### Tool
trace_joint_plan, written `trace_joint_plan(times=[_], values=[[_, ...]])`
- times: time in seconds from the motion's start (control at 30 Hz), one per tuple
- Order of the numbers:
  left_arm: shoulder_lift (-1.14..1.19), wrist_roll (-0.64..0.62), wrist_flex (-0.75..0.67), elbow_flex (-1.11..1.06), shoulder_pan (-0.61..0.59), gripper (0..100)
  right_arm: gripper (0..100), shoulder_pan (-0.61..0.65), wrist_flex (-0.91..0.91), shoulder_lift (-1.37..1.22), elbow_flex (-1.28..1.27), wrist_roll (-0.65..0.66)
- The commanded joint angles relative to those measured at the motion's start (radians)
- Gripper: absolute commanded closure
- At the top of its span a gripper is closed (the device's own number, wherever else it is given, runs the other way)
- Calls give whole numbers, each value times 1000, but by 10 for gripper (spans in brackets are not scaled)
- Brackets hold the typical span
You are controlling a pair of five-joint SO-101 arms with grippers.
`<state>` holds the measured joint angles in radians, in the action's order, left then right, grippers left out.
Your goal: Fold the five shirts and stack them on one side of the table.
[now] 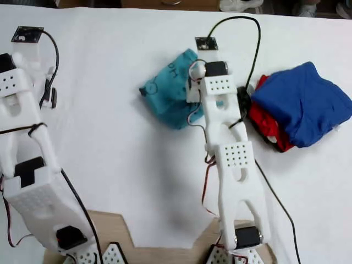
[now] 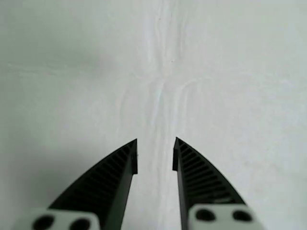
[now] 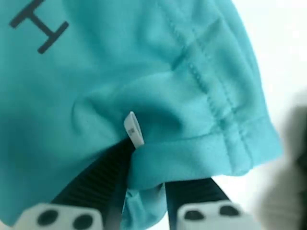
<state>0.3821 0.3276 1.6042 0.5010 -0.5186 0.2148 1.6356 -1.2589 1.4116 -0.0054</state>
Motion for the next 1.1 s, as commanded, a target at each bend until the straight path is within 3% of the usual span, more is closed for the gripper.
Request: trace_joint_plan(times=[0.0, 0.33, 1.07], values=[[-74, 6, -5, 8, -9, 867, 979, -44, 31, 117, 106, 110], [-66, 6, -11, 5, -3, 867, 979, -128, 48, 283, 180, 315], [-72, 3, -60, -102, -3, 867, 979, -186, 79, 564, 183, 387]])
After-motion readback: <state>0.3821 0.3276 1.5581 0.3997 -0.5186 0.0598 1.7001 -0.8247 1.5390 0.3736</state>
